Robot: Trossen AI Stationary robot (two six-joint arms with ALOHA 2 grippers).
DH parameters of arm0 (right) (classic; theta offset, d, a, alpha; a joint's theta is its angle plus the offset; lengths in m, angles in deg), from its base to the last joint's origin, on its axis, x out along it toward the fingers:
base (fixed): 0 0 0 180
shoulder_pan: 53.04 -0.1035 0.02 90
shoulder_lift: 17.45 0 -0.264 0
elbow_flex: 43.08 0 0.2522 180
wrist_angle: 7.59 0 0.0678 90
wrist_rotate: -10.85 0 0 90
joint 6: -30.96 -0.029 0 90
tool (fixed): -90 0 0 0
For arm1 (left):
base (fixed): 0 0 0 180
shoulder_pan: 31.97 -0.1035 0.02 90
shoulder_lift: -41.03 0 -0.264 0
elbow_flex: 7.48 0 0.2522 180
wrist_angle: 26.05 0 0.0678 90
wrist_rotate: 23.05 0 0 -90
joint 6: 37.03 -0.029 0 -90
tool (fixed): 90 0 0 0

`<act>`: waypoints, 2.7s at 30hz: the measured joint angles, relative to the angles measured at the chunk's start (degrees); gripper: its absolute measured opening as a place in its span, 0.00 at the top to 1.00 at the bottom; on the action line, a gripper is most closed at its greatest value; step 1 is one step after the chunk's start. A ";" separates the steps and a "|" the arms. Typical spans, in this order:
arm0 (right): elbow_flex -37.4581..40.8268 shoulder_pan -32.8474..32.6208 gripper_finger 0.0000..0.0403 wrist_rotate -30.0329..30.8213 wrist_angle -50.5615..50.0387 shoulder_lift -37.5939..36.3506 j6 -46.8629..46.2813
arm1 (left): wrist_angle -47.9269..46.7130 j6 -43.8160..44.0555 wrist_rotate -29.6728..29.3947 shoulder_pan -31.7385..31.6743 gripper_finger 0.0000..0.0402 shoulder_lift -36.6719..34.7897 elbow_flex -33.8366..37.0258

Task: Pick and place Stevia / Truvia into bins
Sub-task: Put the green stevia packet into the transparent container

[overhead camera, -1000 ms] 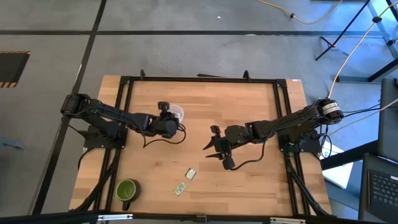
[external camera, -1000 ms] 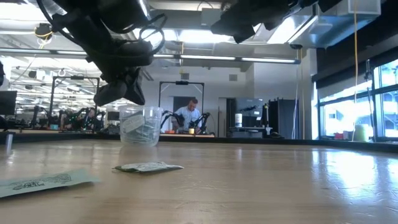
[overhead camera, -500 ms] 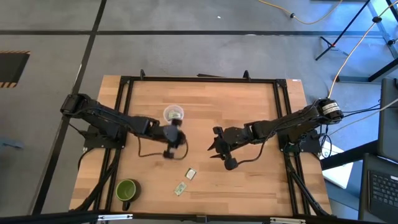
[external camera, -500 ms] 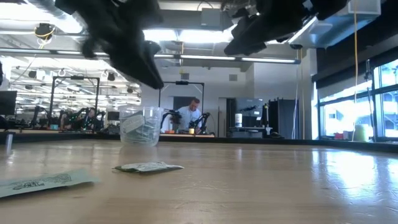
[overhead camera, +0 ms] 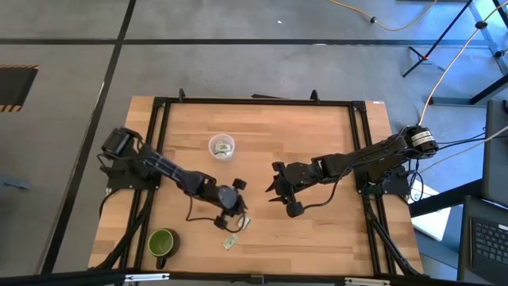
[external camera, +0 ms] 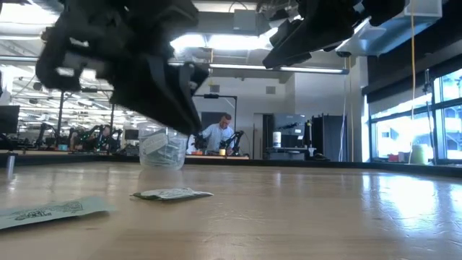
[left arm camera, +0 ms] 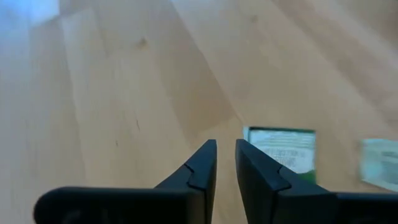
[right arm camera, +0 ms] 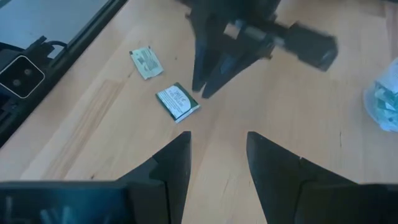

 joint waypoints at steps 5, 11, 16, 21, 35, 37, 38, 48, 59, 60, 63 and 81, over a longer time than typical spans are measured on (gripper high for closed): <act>0.00 0.00 0.61 0.00 -0.18 0.00 -0.08 | -0.78 0.99 -3.46 1.34 0.82 4.33 -1.44; 0.00 0.01 0.61 0.00 -0.42 0.00 -0.10 | -1.72 5.63 -0.75 1.71 0.75 5.55 -1.44; 0.00 0.02 0.61 0.00 -0.46 0.00 -0.09 | -1.72 6.98 -0.38 1.65 0.76 5.55 -1.44; 0.00 0.02 0.61 0.00 -0.46 0.00 -0.09 | -1.15 7.01 -1.30 1.65 0.79 5.55 -1.44; 0.02 0.02 0.61 0.00 -0.93 0.00 -0.10 | 1.21 7.38 -0.61 1.65 0.80 8.38 -1.47; 0.02 0.02 0.61 0.01 -1.12 0.00 -0.10 | 1.54 7.66 -0.58 1.65 0.79 9.26 -1.57; 0.02 0.02 0.61 0.02 -1.15 0.00 -0.10 | 1.88 7.66 -0.56 1.65 0.79 9.61 -1.59; 0.02 0.02 0.61 0.02 -1.38 0.00 -1.30 | -0.13 10.54 1.75 1.48 0.87 10.34 -1.73; 0.02 0.02 0.61 0.02 -2.16 0.00 -1.21 | -1.60 10.61 2.78 1.13 0.97 9.90 -1.50; 0.02 0.02 0.61 0.02 -2.39 0.00 -1.22 | -1.63 10.59 2.96 0.99 0.98 9.65 -1.49; 0.02 0.02 0.61 0.02 -2.69 0.02 -1.21 | -1.99 11.38 4.52 0.46 0.99 8.78 -1.43; 0.02 0.02 0.61 0.02 -3.52 0.02 -1.17 | -15.67 8.57 -14.24 0.10 0.99 -11.21 -1.27</act>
